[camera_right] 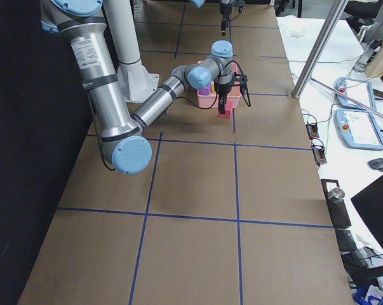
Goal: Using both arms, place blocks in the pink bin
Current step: 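Drop the pink cube into the bin with the right gripper while the left arm withdraws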
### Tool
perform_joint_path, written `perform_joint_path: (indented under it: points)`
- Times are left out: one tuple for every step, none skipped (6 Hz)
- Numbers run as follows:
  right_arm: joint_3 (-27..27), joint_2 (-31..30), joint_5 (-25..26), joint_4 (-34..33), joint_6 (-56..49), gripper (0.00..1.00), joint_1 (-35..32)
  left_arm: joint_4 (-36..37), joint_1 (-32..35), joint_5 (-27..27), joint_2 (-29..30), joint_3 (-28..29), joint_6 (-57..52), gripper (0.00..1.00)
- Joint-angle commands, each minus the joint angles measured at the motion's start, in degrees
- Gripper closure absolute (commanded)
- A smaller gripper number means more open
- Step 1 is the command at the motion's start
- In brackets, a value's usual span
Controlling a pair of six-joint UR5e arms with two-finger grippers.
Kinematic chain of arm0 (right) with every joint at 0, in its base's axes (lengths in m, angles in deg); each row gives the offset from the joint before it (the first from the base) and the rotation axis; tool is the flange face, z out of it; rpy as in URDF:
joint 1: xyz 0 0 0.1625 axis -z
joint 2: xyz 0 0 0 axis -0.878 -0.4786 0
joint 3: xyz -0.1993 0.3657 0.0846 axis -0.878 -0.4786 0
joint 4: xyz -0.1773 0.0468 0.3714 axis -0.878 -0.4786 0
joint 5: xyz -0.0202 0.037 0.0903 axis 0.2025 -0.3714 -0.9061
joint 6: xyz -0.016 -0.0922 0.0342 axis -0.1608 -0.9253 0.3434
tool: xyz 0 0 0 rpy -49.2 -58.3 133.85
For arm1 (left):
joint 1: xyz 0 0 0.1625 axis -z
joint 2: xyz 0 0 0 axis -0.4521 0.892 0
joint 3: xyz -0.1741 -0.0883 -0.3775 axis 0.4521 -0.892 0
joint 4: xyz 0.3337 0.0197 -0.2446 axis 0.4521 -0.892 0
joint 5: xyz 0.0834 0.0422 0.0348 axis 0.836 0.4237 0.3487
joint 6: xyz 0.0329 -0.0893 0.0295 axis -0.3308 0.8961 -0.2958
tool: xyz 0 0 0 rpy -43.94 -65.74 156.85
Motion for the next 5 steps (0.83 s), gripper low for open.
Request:
perform_joint_path:
  points:
    - [-0.1,10.8,3.7,-9.4,3.8,0.92,6.9,0.7,7.4,-4.0,-6.0,0.6,-16.0,0.0]
    - [-1.7,14.3,6.0,-9.2,6.9,0.92,10.3,0.8,10.0,-8.8,-7.7,1.0,-19.5,0.0]
    - [-6.2,19.3,9.3,-9.2,10.9,0.91,13.6,0.8,10.6,-11.4,-8.4,0.9,-19.5,0.0]
    - [-7.1,19.8,10.2,-9.2,11.1,0.13,14.6,0.8,10.6,-11.5,-8.4,0.9,-19.2,0.0]
    - [-6.7,19.4,11.2,-9.2,10.7,0.0,14.6,0.8,10.5,-11.5,-8.4,0.9,-18.9,0.0]
